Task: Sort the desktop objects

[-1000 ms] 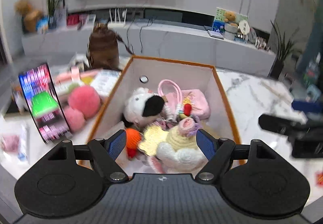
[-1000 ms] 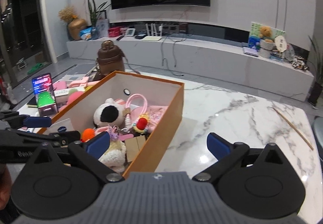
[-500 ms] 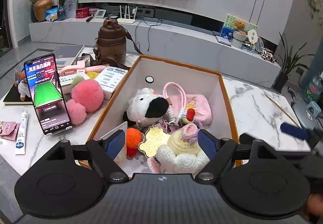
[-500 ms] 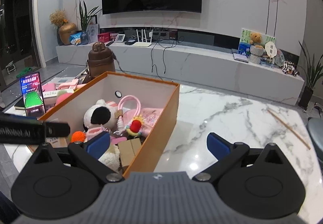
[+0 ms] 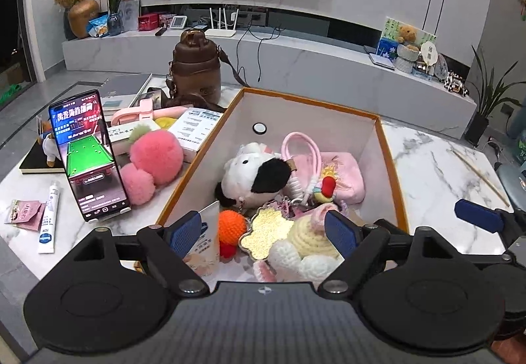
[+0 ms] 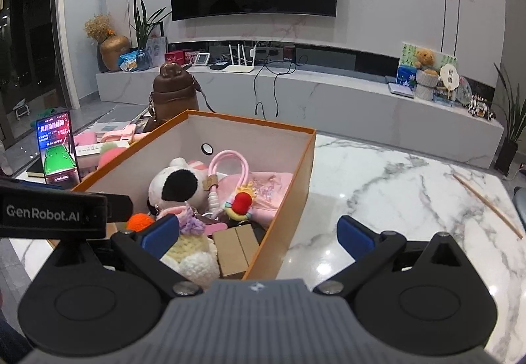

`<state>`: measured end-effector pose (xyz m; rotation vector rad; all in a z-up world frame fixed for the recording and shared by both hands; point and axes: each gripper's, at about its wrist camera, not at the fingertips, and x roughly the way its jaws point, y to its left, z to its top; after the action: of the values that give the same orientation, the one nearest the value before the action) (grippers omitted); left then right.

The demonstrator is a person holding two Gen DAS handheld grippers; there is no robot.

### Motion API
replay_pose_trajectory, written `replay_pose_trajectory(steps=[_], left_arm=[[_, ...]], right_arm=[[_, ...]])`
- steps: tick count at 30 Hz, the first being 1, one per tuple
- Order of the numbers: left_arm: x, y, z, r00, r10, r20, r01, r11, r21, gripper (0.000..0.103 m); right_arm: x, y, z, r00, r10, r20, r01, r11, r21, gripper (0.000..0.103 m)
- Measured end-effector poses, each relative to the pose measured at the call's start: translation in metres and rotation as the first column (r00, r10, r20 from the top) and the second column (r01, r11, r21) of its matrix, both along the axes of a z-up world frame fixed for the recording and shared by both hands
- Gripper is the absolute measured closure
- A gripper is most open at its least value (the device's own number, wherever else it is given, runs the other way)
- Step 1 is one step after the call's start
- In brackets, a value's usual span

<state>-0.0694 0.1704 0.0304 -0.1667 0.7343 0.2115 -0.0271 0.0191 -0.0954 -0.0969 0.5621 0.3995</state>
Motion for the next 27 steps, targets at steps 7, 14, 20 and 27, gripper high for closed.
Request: replay_pose_trajectory(steps=[7,14,20,27], left_arm=[[0.004,-0.005,-0.001,1.0,0.015,-0.013,-0.015,1.0,-0.01,0.006],[0.003,-0.011,0.001,1.0,0.002,0.003,-0.002,1.0,0.005,0.006],[0.001,-0.014,0.002,1.0,-0.003,0.005,0.003,1.0,0.018,0.006],[0.002,-0.014,0.0,1.0,-0.014,-0.009,0.014,1.0,0.016,0.006]], right_arm=[[0.001,-0.001,0.0,1.0,-0.022,0.005,0.022,1.0,-0.02,0.001],[-0.001,-0.004,0.001,0.999,-0.032,0.009,0.032,0.999,-0.023,0.001],[-0.003,-0.006,0.002,0.999,-0.032,0.012,0.032,0.999,-0.029,0.001],[-0.003,-0.006,0.0,0.999,-0.029,0.013,0.029,0.999,-0.041,0.001]])
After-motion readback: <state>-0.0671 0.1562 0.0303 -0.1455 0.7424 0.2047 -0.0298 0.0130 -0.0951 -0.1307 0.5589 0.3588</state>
